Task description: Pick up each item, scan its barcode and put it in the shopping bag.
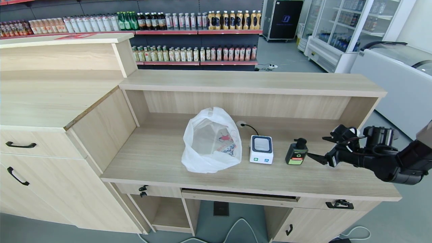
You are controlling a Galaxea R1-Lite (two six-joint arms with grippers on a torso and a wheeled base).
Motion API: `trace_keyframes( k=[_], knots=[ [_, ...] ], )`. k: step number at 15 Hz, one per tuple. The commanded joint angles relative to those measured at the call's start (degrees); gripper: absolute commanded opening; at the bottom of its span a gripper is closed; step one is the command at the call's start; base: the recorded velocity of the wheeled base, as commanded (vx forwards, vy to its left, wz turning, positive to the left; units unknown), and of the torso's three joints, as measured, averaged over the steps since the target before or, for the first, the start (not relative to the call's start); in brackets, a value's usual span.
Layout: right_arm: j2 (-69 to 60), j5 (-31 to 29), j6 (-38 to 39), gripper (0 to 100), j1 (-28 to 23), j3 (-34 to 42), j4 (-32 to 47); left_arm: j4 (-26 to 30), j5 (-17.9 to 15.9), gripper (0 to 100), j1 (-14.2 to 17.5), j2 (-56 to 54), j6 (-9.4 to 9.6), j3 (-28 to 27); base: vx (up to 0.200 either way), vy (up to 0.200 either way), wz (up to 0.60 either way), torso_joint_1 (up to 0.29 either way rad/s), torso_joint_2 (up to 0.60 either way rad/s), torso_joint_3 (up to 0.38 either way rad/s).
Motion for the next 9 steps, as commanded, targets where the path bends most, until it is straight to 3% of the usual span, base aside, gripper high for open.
trace_keyframes(
  k=[1, 9],
  knots=[
    [2.60, 0.03, 0.08, 100, 0.07, -2.11, 0.00, -0.04, 0.02, 100, 0.01, 0.00, 0.00, 0.05, 0.000, 0.000, 0.00, 0.000, 0.00, 0.000],
    [9.63, 0.11, 1.58, 100, 4.02, -10.37, 0.53, -0.04, 0.02, 100, 0.01, 0.00, 0.00, 0.05, 0.000, 0.000, 0.00, 0.000, 0.00, 0.000]
  ],
)
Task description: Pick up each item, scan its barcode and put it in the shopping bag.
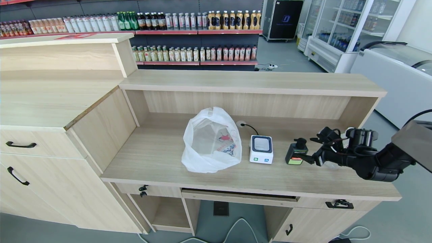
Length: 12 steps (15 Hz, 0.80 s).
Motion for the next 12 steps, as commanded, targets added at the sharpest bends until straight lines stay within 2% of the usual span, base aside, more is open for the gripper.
trace_keyframes(
  k=[1, 12],
  knots=[
    [2.16, -0.03, 0.13, 100, 0.90, -2.55, 1.01, -0.04, 0.03, 100, 0.01, 0.00, 0.00, 0.02, 0.000, 0.000, 0.00, 0.000, 0.00, 0.000],
    [3.57, 0.14, 1.18, 100, 1.87, -2.46, 2.24, -0.04, 0.03, 100, 0.01, 0.00, 0.00, 0.02, 0.000, 0.000, 0.00, 0.000, 0.00, 0.000]
  ],
)
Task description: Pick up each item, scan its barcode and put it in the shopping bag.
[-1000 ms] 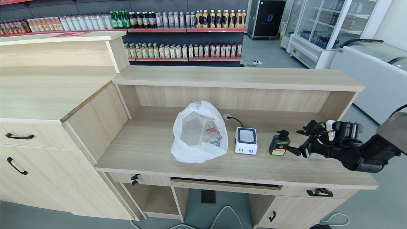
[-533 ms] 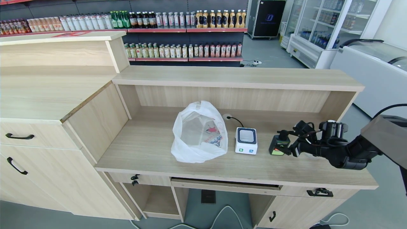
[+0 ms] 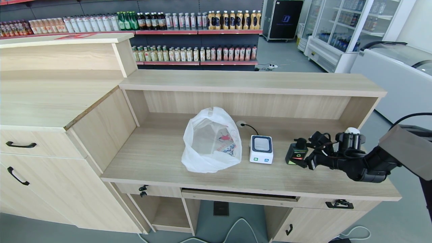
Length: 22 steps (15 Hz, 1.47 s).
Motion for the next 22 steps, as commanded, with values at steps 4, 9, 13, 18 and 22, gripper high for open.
trace_keyframes(
  k=[4, 9, 13, 18, 22],
  knots=[
    [-0.90, 3.50, -0.03, 100, 0.69, 1.78, -0.13, -0.04, 0.02, 100, 0.01, 0.00, 0.00, 0.02, 0.000, 0.000, 0.00, 0.000, 0.00, 0.000],
    [-1.34, 6.05, -0.29, 100, 0.95, 3.63, -0.31, -0.04, 0.02, 100, 0.01, 0.00, 0.00, 0.02, 0.000, 0.000, 0.00, 0.000, 0.00, 0.000],
    [-1.25, 7.10, -0.20, 0, 0.07, 3.28, -0.66, -0.04, 0.02, 100, 0.01, 0.00, 0.00, 0.02, 0.000, 0.000, 0.00, 0.000, 0.00, 0.000],
    [-1.16, 7.10, -0.47, 0, -0.63, 3.28, -0.83, -0.04, 0.02, 100, 0.01, 0.00, 0.00, -0.06, 0.000, 0.000, 0.00, 0.000, 0.00, 0.000],
    [-2.66, 6.93, -0.73, 0, -2.21, 3.98, -0.83, -0.04, 0.02, 100, 0.01, 0.00, 0.00, 0.02, 0.000, 0.000, 0.00, 0.000, 0.00, 0.000]
  ],
)
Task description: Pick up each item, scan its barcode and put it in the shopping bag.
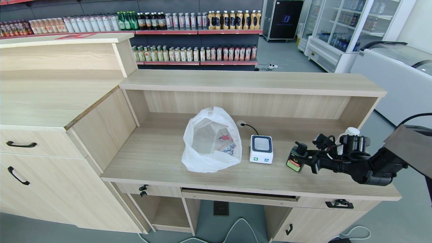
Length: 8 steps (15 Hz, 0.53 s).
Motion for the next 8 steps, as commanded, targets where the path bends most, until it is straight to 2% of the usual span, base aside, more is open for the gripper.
trace_keyframes(
  k=[1, 5, 6, 8],
  knots=[
    [-2.57, 0.09, -0.02, 0, -1.14, 0.65, -0.09, -0.01, 0.02, 100, 0.04, 0.00, 0.00, 0.02, 0.000, 0.000, 0.00, 0.000, 0.00, 0.000],
    [-16.19, -0.26, -0.29, 0, -2.64, 7.25, -0.09, -0.01, 0.02, 100, 0.04, 0.00, 0.09, 0.02, 0.000, 0.000, 0.00, 0.000, 0.00, 0.000],
    [-29.47, -0.26, -2.13, 0, -5.19, 16.83, 0.17, -0.01, 0.02, 100, 0.04, 0.00, 0.00, 0.02, 0.000, 0.000, 0.00, 0.000, 0.00, 0.000],
    [-37.81, -0.17, -4.94, 0, -6.94, 22.36, 0.53, 0.07, 0.02, 100, 0.04, 0.00, 0.00, -0.06, 0.000, 0.000, 0.00, 0.000, 0.00, 0.000]
  ],
)
